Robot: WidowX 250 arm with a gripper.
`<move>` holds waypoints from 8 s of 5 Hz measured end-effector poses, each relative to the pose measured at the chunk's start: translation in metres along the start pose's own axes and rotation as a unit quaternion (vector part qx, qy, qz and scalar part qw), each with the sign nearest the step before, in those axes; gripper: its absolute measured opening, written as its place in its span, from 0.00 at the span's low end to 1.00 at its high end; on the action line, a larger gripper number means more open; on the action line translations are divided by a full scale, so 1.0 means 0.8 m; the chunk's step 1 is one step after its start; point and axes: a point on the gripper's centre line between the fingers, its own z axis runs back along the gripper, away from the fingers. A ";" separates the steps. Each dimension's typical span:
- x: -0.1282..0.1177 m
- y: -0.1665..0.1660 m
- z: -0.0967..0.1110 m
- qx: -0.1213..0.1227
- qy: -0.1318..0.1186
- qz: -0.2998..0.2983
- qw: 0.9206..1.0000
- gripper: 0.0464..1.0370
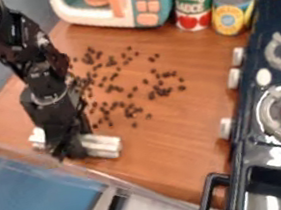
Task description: Sweep into pile
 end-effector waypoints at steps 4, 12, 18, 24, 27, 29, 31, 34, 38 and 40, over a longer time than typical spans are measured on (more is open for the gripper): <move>0.009 -0.058 -0.007 -0.030 -0.015 0.006 0.999 0.35; -0.005 -0.171 -0.019 -0.042 -0.020 0.050 0.998 0.35; -0.133 -0.025 0.034 -0.051 0.026 0.018 0.998 0.35; -0.106 -0.093 -0.006 -0.081 0.006 0.166 0.983 0.35; -0.099 -0.153 -0.015 -0.118 -0.018 0.175 0.977 0.35; -0.095 -0.184 -0.017 -0.134 -0.027 0.183 0.974 0.35; -0.088 -0.188 -0.015 -0.131 -0.029 0.180 0.974 0.35; -0.052 -0.137 0.035 -0.130 0.002 0.214 0.968 0.35; 0.029 -0.027 0.031 -0.013 -0.010 0.135 0.991 0.35; 0.070 -0.018 0.034 0.038 0.008 0.048 0.998 0.35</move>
